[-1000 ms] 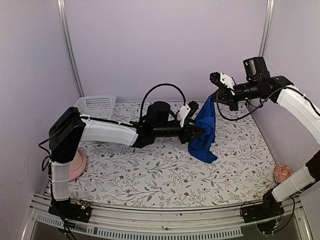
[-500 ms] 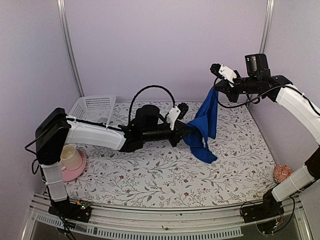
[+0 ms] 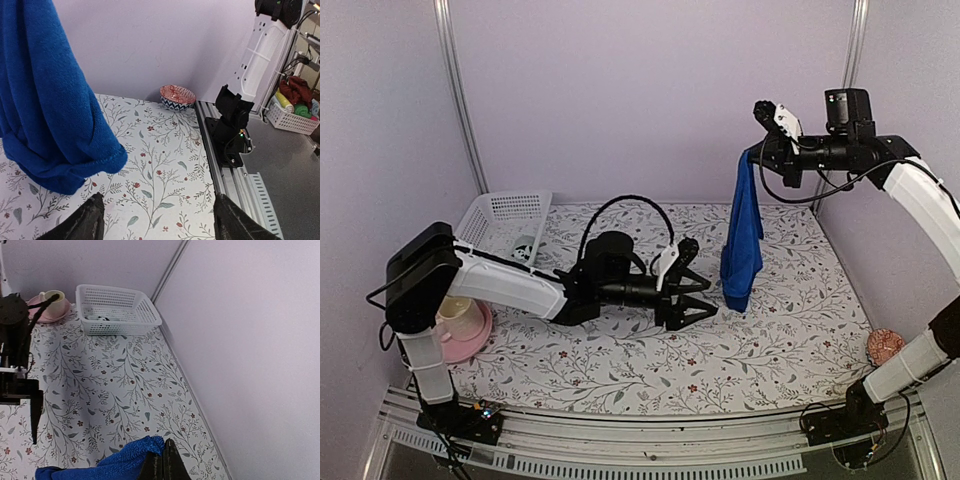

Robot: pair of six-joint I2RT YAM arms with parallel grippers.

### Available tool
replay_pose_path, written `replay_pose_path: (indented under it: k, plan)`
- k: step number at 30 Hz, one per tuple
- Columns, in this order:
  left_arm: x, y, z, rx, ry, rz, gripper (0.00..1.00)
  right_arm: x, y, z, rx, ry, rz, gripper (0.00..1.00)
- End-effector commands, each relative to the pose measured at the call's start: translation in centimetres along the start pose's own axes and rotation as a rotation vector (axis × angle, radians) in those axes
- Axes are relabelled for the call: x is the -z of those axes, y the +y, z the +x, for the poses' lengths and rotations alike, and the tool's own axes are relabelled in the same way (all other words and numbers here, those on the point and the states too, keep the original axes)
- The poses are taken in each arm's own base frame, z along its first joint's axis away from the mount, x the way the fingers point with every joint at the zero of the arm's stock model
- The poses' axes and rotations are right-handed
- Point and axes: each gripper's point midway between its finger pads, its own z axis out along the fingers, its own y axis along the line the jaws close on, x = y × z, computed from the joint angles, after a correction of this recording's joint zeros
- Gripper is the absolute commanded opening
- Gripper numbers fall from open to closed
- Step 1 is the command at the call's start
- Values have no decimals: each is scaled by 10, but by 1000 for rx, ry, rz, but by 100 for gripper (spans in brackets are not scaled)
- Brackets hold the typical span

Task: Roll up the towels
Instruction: Pick up the towel from the center of the board.

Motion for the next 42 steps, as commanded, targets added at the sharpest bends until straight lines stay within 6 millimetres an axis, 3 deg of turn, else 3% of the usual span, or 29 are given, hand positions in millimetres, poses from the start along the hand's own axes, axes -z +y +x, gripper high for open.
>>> replay_pose_path:
  k: [1,5,8,11,18,22,25,27,32,37,42]
  plan:
    - [31,-17,-47,-78,-121,75,79,36,64,-35,128,-152,-251,2]
    - [50,1,-60,-99,-146,-37,89,56,98,-29,198,-162,-365,2]
    - [40,25,-55,-82,-102,-130,91,57,108,-14,255,-132,-381,2]
    - [22,34,-37,-43,-59,-114,90,46,95,2,251,-64,-292,2]
    - [-24,28,29,61,29,-19,77,25,61,52,181,150,-106,2]
    - [-34,30,40,62,35,-64,78,24,40,99,182,373,14,2]
    - [-41,34,44,73,49,-71,79,33,35,146,228,567,78,2]
    - [-49,40,49,85,76,-82,78,37,36,164,245,635,93,2]
    - [-71,55,66,127,137,-106,72,43,30,181,232,700,158,2]
    - [-92,51,70,144,160,-73,69,57,-6,201,178,822,344,2]
    - [-115,62,86,186,213,-104,60,62,-18,211,132,846,402,2]
